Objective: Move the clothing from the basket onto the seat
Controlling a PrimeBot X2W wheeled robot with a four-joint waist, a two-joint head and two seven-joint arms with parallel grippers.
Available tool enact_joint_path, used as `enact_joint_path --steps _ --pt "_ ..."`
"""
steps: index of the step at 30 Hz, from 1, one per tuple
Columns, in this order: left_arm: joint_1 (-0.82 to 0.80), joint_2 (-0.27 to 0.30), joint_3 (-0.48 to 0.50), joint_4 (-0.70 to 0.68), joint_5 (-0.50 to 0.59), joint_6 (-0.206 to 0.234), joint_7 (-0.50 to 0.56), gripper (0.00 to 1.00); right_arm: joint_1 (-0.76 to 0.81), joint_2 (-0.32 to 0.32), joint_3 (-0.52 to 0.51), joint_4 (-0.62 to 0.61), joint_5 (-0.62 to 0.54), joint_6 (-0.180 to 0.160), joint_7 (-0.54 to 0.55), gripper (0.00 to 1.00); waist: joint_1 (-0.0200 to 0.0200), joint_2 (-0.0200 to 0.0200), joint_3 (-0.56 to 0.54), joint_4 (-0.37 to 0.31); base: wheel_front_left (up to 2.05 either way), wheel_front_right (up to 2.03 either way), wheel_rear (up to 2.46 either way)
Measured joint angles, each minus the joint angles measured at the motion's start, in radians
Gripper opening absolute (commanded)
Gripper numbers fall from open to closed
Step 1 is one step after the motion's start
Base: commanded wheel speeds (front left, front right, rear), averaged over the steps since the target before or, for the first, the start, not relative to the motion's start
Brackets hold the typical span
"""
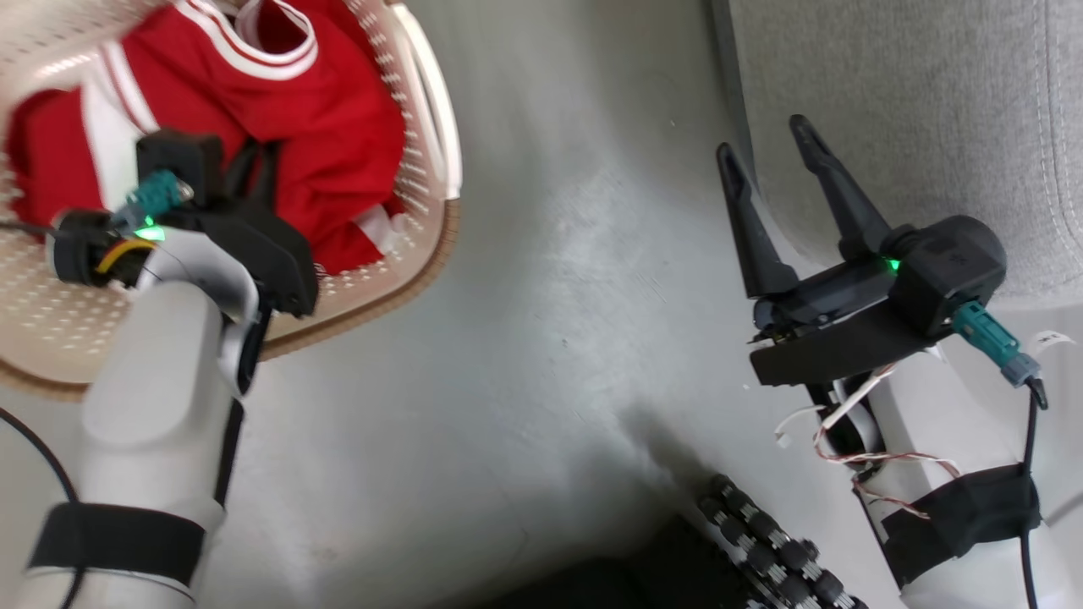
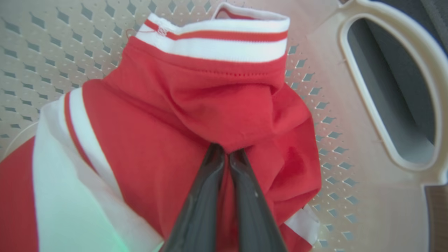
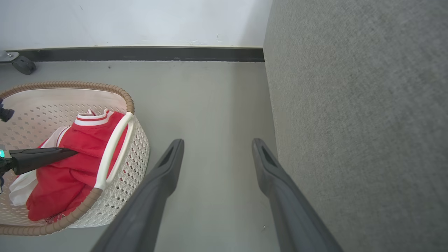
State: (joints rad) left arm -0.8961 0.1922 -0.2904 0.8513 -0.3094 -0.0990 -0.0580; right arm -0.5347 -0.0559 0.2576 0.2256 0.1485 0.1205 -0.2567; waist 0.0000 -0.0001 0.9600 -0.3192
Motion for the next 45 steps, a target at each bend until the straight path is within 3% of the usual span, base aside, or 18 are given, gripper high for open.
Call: enact_joint_path --steps 13,27,45 --pt "0.072 -0.085 0.019 0.009 -0.068 -0.017 -0.166 0.00 0.006 -0.050 -0.049 0.043 -0.010 0.003 0.000 1.00 0.0000 0.0000 -0.152 0.116 0.00 0.00 0.00" --pt "0.190 -0.119 0.044 -0.046 -0.134 -0.025 -0.191 0.00 0.100 -0.076 -0.101 0.097 -0.008 0.003 0.000 1.00 -0.0001 -0.0001 -0.366 0.261 0.00 0.00 0.00" --pt "0.386 -0.126 0.057 -0.202 -0.166 -0.026 -0.191 0.00 0.237 -0.073 -0.090 0.140 -0.007 0.003 0.000 1.00 -0.0002 -0.0001 -0.639 0.383 0.00 0.00 0.00"
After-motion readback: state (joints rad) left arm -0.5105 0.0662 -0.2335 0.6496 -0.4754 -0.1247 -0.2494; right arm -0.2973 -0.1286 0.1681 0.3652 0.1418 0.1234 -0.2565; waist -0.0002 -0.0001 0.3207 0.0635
